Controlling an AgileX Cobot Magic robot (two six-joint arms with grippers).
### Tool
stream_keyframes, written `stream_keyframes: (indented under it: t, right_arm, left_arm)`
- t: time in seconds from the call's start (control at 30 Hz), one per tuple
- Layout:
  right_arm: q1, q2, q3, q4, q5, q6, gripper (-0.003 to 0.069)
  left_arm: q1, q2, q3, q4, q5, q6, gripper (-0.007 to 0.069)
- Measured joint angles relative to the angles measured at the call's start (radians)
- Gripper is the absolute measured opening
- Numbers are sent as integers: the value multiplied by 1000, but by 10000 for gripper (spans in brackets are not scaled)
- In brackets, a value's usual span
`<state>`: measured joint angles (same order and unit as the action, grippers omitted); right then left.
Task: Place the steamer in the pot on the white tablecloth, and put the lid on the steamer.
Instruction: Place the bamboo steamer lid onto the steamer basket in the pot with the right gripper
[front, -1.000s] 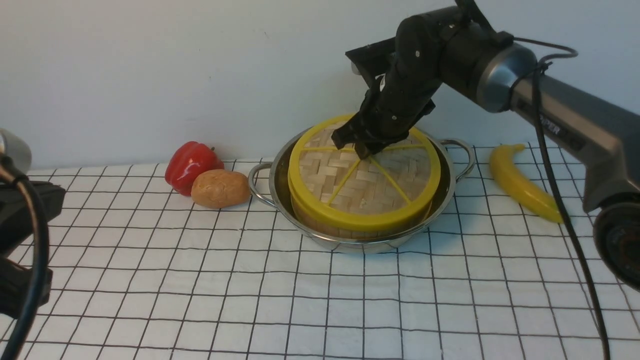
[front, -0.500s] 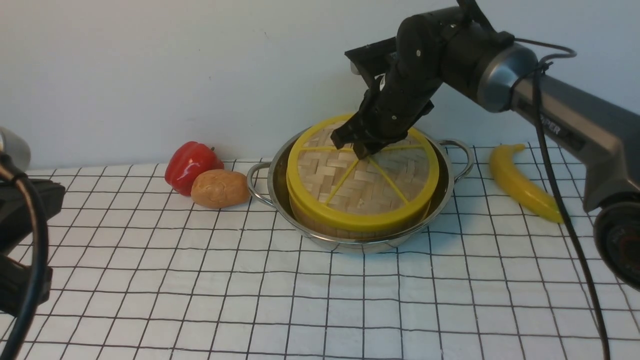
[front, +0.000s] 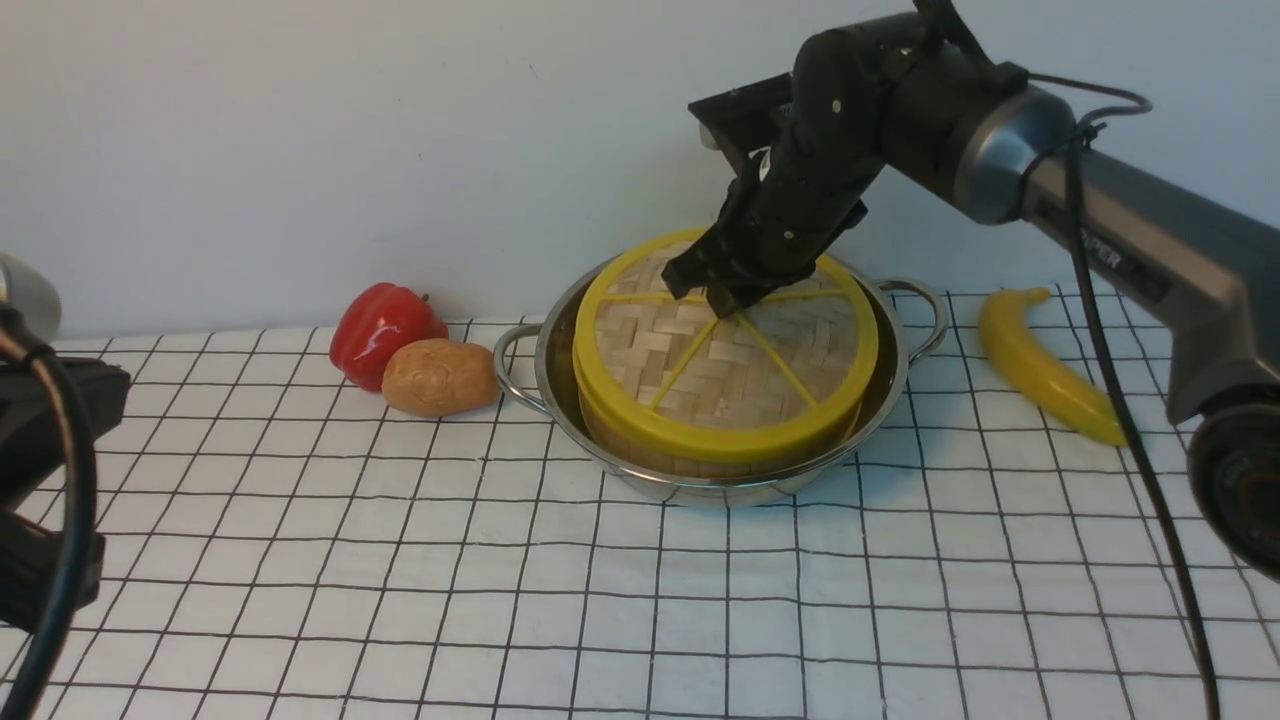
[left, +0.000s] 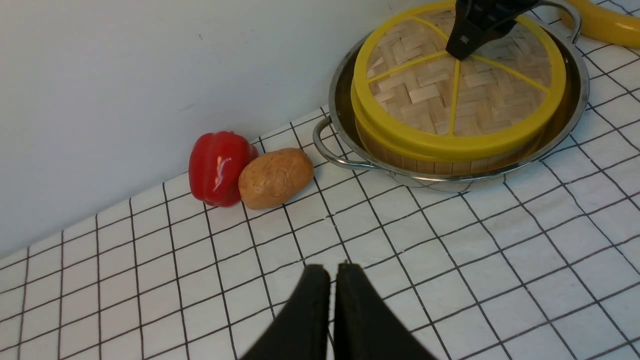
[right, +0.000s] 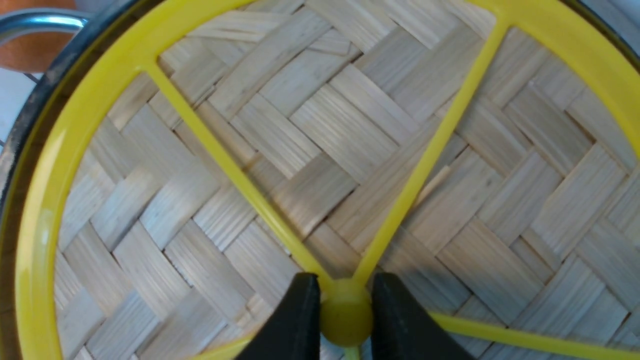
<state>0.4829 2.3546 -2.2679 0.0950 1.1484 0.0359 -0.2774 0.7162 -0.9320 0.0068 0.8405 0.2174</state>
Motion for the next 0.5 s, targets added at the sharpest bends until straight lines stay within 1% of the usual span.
stream_keyframes:
  t: [0.5]
  right_arm:
    - [0, -3, 0, -4, -19, -3, 146]
  left_arm:
    - [0, 0, 0, 0, -3, 0, 12]
